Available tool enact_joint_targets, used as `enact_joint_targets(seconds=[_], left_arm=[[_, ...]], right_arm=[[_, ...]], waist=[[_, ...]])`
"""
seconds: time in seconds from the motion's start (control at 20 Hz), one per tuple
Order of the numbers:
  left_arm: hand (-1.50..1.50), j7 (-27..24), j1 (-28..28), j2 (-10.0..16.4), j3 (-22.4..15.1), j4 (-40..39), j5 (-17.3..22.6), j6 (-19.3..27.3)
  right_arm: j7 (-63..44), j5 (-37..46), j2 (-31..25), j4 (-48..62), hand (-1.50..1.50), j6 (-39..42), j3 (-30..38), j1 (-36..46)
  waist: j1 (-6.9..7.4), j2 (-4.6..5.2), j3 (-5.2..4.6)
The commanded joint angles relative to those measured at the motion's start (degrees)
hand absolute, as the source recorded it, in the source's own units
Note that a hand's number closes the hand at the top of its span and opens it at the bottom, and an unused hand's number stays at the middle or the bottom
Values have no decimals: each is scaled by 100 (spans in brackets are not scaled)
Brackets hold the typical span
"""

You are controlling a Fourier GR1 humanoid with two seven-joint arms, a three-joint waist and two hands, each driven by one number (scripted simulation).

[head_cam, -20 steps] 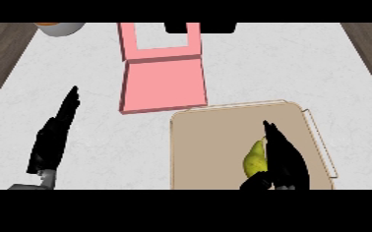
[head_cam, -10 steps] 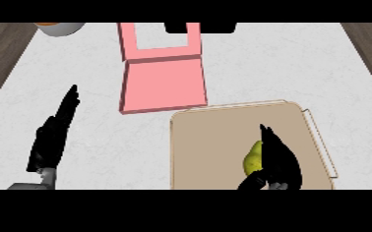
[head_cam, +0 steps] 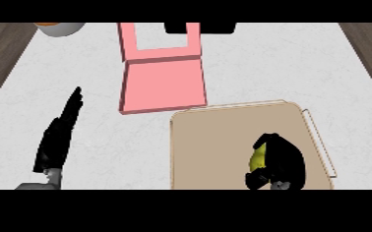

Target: Pick the pear from the tray and place it in the cardboard box

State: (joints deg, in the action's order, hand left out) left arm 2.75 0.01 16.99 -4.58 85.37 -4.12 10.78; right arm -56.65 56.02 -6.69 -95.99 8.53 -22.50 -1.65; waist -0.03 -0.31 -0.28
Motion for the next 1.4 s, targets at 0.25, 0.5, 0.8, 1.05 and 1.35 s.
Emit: enact_joint_targets(seconds=[0.25,0.5,0.8,1.05,1.35], left_arm=[[0,160,-418,54,285,-230,1,-206],[0,40,-394,-45,-151,93,-19,-470],[0,51,-500,-75,-231,93,-49,-512],[0,76,-518,-184,-281,64,-141,-381],[0,217,-639,-259,-225,61,-129,-292]], right_arm=[[1080,181,-568,360,150,212,260,1072],[3101,-66,-1198,318,150,669,-563,2069],[5300,-664,-2081,856,150,593,-34,3194],[7106,-1791,-2324,1566,150,692,720,3947],[8822,-3344,-2023,2584,150,1392,1462,4630]], waist=[[51,65,30],[907,266,70],[873,312,72],[767,291,68],[632,249,56]])
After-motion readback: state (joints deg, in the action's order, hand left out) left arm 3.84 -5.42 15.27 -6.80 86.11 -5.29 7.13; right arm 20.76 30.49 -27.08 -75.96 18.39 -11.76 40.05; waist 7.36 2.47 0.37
